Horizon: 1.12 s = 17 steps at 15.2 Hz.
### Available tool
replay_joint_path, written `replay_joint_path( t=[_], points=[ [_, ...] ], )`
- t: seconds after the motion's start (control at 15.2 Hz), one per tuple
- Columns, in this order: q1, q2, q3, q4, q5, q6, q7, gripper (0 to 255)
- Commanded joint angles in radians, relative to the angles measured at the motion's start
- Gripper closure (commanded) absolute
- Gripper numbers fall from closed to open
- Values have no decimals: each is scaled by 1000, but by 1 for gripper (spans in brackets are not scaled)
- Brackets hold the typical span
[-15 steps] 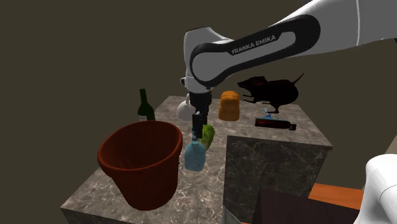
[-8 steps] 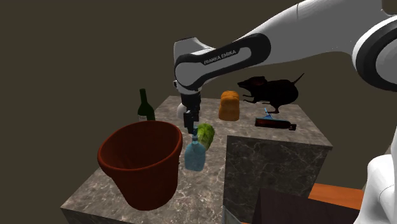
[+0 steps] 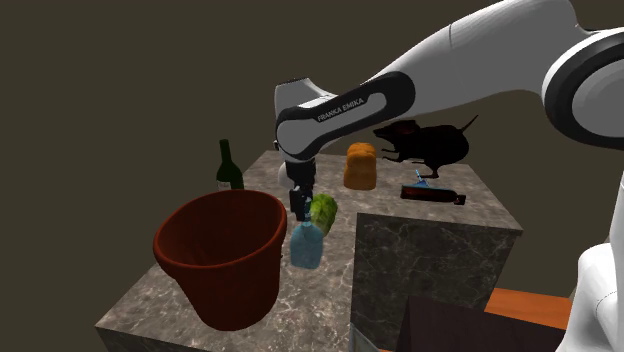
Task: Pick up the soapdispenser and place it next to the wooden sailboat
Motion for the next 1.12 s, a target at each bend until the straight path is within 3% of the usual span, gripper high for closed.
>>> replay_joint_path(
  t=[0.0, 0.33, 0.4, 1.06],
  points=[
    [0, 1, 0, -4, 0, 6, 0, 0],
    [0, 1, 0, -4, 0, 5, 0, 0],
    [0, 1, 0, -4, 0, 5, 0, 255],
    [0, -3, 0, 4, 0, -7, 0, 255]
  ],
)
